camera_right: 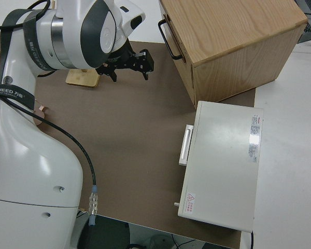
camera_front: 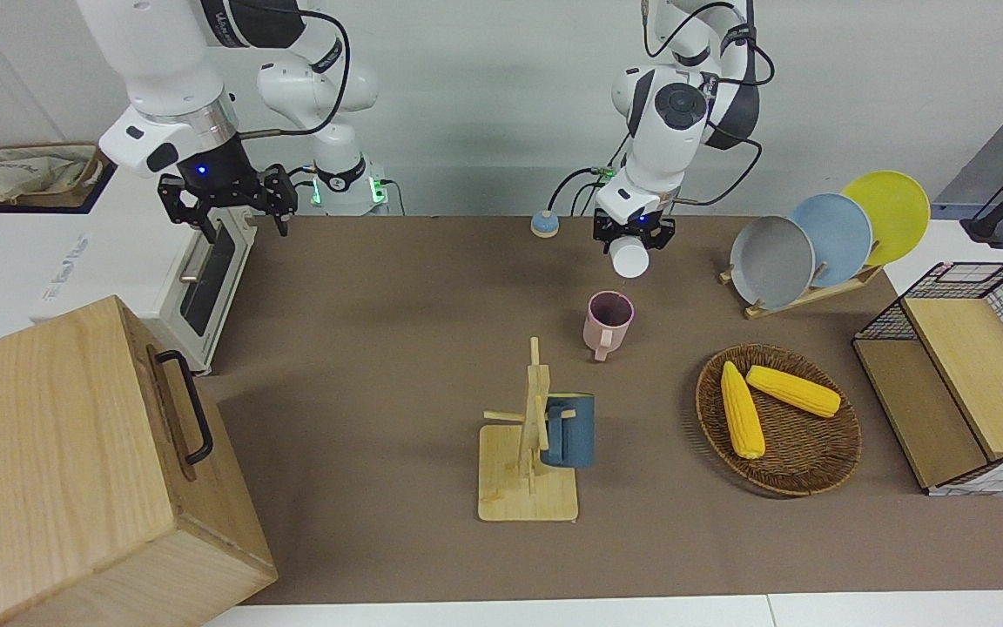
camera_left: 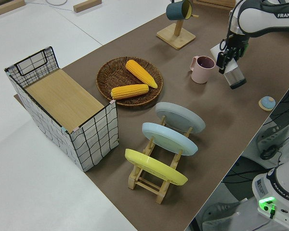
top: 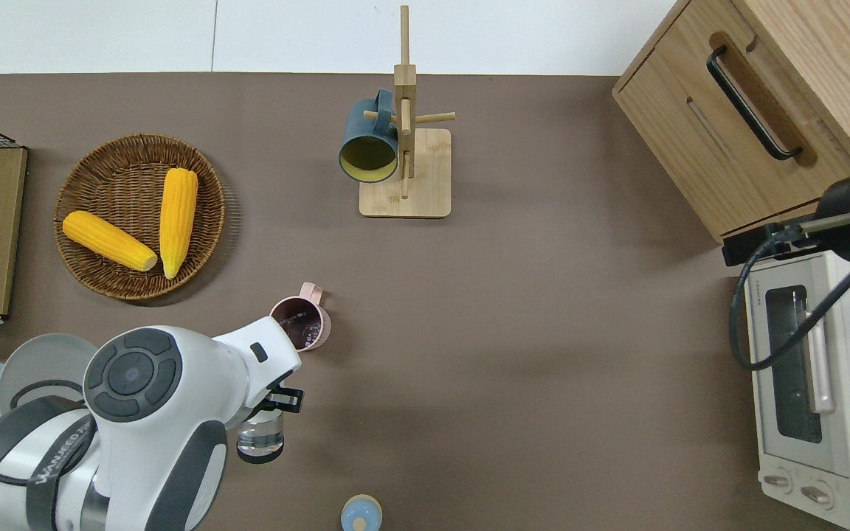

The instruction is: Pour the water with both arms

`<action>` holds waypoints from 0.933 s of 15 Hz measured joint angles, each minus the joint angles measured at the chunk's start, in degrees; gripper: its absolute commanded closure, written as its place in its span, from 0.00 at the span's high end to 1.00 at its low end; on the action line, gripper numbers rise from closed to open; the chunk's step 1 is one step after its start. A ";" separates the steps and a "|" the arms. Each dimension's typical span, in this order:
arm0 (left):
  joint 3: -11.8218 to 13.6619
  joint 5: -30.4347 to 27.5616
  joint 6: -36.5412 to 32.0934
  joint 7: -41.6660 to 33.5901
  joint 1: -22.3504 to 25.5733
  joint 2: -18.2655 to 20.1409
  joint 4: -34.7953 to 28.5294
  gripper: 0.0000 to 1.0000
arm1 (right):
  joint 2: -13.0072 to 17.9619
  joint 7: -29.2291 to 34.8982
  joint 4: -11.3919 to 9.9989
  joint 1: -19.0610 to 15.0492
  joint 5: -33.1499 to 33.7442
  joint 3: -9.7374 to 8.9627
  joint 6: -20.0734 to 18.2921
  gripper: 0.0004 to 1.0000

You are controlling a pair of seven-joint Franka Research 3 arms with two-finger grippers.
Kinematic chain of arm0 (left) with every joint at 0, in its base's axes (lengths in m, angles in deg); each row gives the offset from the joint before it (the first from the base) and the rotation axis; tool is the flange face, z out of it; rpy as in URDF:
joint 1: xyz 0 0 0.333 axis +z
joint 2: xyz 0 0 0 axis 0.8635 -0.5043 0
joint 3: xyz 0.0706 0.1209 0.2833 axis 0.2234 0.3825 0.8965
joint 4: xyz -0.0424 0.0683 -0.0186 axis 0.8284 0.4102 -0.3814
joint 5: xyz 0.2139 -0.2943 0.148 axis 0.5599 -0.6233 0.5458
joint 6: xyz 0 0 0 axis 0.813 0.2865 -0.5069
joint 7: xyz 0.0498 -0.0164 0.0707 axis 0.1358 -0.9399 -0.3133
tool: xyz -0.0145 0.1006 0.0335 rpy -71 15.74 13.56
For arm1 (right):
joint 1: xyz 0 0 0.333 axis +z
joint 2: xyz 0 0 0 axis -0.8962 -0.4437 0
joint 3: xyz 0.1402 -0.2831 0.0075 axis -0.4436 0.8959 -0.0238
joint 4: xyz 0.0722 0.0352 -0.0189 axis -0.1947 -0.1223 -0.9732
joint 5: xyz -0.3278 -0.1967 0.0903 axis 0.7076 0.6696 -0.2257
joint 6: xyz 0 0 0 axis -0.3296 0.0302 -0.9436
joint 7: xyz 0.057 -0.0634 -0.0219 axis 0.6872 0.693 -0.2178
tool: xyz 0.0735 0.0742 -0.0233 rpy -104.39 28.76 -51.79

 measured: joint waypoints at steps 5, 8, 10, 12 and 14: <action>-0.05 0.00 0.85 0.23 -0.03 0.08 0.28 0.00 | 0.00 0.00 0.00 0.00 0.00 -0.03 0.00 0.99; 0.00 0.00 4.42 0.40 -0.03 0.55 -0.40 0.00 | 0.00 -0.01 0.00 0.00 0.00 -0.02 0.00 0.99; 0.02 -0.01 7.37 0.46 -0.03 1.46 -1.59 0.00 | 0.00 -0.01 0.00 0.00 0.00 -0.02 0.00 0.99; 0.04 -0.16 9.41 0.49 -0.03 2.56 -2.74 0.00 | 0.00 -0.01 0.00 0.00 0.00 -0.02 0.00 0.99; 0.05 -0.55 12.02 0.54 -0.04 3.95 -4.43 0.00 | 0.00 -0.01 0.00 0.00 0.00 -0.02 0.00 0.99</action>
